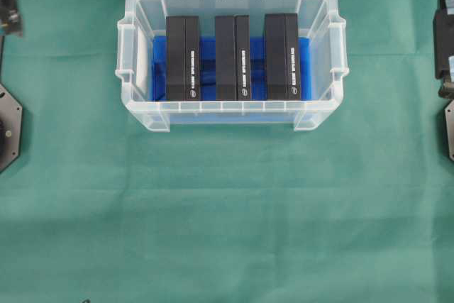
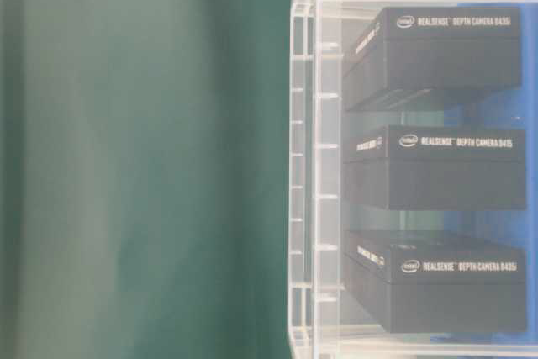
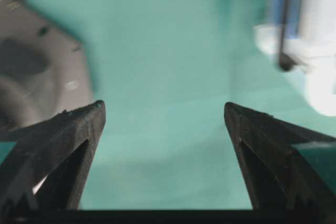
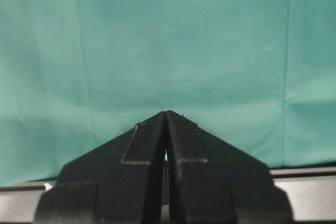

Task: Take the box out of the case with the left arm.
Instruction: 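Move the open left gripper over the middle black box in the case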

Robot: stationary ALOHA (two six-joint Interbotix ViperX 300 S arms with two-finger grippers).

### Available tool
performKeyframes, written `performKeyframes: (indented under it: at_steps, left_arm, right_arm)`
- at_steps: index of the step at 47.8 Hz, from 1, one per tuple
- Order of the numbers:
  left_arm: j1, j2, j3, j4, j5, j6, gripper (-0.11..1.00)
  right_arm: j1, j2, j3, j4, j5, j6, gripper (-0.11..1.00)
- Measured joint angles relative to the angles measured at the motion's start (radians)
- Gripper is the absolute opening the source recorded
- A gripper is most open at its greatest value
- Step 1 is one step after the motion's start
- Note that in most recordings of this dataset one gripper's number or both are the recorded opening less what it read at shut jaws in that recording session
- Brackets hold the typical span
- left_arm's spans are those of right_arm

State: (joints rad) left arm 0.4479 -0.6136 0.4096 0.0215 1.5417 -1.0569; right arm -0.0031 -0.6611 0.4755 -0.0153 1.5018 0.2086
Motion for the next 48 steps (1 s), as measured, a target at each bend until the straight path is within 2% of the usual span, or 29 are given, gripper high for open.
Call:
performKeyframes:
  at_steps: [13, 48]
  left_arm:
    - [-0.084, 0.207, -0.143, 0.000, -0.091, -0.037, 0.96]
    - [-0.218, 0.733, -0.701, -0.002, -0.091, -0.060, 0.96]
  right_arm:
    - [0.000, 0.000, 0.002, 0.002, 0.000, 0.000, -0.01]
    - [0.000, -0.002, 0.000, -0.031, 0.003, 0.002, -0.01]
